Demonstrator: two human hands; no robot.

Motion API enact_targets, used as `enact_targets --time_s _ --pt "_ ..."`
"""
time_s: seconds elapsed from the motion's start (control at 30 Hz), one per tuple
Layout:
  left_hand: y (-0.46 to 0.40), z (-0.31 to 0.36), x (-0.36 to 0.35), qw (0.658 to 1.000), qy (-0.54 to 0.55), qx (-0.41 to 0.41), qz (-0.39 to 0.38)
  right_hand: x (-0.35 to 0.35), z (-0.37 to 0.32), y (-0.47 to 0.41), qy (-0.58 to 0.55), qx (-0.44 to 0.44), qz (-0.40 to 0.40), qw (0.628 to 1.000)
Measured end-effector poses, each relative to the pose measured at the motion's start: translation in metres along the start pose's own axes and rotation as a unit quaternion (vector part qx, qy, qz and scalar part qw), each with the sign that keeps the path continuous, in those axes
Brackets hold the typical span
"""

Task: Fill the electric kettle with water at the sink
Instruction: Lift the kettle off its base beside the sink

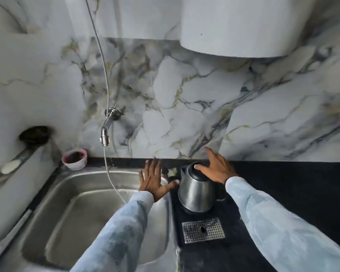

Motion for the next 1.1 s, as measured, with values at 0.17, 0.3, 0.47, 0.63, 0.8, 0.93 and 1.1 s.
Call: enact_targets --time_s 0.17,0.3,0.47,0.63,0.8,0.93,1.1 --pt "0.004 0.028 -0.064 0.993 0.036 -0.012 -0.108 -0.019 0.030 -0.003 -0.016 -0.043 -0.064 0.997" --pt "0.001 0.033 -0.083 0.992 0.084 0.037 -0.086 -0.016 0.035 -0.007 0.018 -0.066 -0.106 0.992" --pt "0.004 0.035 -0.088 0.991 0.109 0.056 -0.062 -0.013 0.040 -0.012 -0.098 -0.054 -0.146 0.983" --pt "0.010 0.031 -0.065 0.988 0.130 0.066 -0.038 0.008 0.013 -0.020 -0.170 -0.048 -0.075 0.982" --pt "0.014 0.003 -0.007 0.988 0.142 0.058 -0.025 0.016 -0.041 -0.036 -0.283 -0.028 -0.027 0.958" --pt "0.026 -0.057 0.059 0.991 0.080 0.094 -0.045 -0.018 -0.079 -0.053 -0.352 -0.018 -0.033 0.935" --pt "0.022 -0.139 0.156 0.975 0.080 0.168 0.121 -0.078 -0.136 -0.073 -0.405 -0.009 -0.036 0.914"
Point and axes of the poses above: each hand's wrist, its own y-axis away from the middle knuckle, its own x-axis out of the back of the hand, z = x × y, the point moved 4 cm from there along -y, towards the middle knuckle, and after that the axes turned 7 degrees about -z, right-handed, at the moved point
